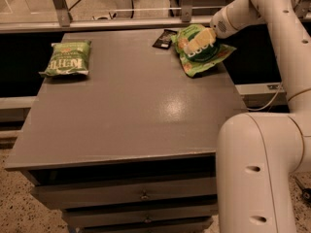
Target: Move green rice chip bag near rxbar chocolate
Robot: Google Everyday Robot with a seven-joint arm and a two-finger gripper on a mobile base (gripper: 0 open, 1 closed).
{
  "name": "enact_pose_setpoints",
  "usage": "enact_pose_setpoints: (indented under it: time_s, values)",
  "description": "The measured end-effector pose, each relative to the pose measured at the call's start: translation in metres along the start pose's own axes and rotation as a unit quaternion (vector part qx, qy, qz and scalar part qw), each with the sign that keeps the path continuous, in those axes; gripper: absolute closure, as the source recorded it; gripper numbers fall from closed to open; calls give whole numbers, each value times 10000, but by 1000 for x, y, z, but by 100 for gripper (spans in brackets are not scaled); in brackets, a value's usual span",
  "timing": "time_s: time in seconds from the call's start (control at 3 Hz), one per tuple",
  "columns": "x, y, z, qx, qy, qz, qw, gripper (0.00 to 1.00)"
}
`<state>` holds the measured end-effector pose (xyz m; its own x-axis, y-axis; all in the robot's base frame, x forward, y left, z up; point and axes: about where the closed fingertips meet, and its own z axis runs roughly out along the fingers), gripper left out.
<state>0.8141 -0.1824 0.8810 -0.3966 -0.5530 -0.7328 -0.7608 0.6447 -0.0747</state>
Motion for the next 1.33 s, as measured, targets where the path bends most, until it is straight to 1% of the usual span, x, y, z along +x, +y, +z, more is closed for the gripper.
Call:
enact_pose_setpoints:
  time_s: [0.33, 0.67, 1.0, 1.33]
  values:
    - [-7, -3, -28, 73, -178, -94, 9998, 0]
    - [-12, -5, -84, 268, -422, -203, 9985, 0]
    - [-21, 11, -163, 494, -879, -331, 9944, 0]
    - [-20, 54, -236, 462, -1513, -495, 9862, 0]
